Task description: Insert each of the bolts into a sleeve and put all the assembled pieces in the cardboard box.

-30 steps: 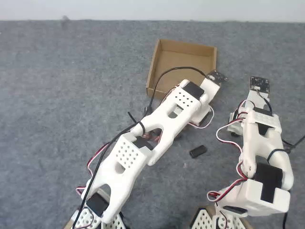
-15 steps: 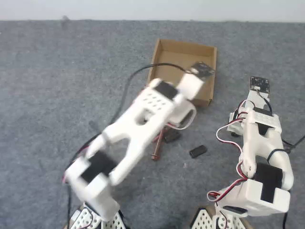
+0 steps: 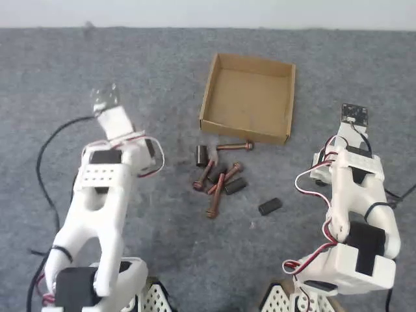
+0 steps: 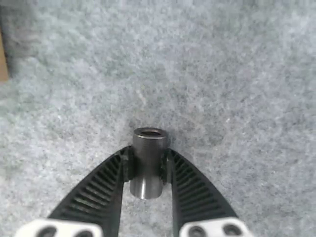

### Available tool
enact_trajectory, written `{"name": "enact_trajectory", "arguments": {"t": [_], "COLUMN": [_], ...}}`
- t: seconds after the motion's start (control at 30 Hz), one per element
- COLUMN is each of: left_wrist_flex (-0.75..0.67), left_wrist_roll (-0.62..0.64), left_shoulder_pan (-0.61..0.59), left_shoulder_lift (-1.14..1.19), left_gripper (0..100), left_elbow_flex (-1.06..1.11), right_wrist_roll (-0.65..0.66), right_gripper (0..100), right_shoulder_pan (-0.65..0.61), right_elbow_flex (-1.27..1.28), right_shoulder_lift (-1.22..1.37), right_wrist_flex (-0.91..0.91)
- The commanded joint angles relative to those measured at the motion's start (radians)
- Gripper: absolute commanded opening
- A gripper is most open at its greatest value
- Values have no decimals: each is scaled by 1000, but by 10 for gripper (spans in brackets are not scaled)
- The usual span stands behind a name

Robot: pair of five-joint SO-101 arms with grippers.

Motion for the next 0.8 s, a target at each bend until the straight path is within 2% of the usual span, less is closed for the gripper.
{"name": "enact_trajectory", "arguments": {"t": [0.0, 0.13, 0.33, 0.43, 0.57, 0.77], "left_wrist_flex": [-60, -74, -74, -74, -72, -54], "left_wrist_roll": [20, 17, 11, -95, -259, -356], "left_shoulder_pan": [-12, -14, -34, -48, -60, -6], "left_shoulder_lift": [-43, -8, 17, -18, -89, -80], "left_gripper": [12, 16, 148, 119, 7, 11], "left_elbow_flex": [7, -10, -36, -30, 2, 30], "right_wrist_roll": [-11, -11, -9, -8, -6, -6], "right_gripper": [6, 6, 6, 6, 6, 6], "right_shoulder_pan": [4, 7, 7, 7, 5, 5], "right_elbow_flex": [-61, -61, -63, -63, -63, -63], "right_shoulder_lift": [-13, -13, -13, -13, -13, -13], "right_wrist_flex": [-10, 2, 4, 4, 4, 7]}}
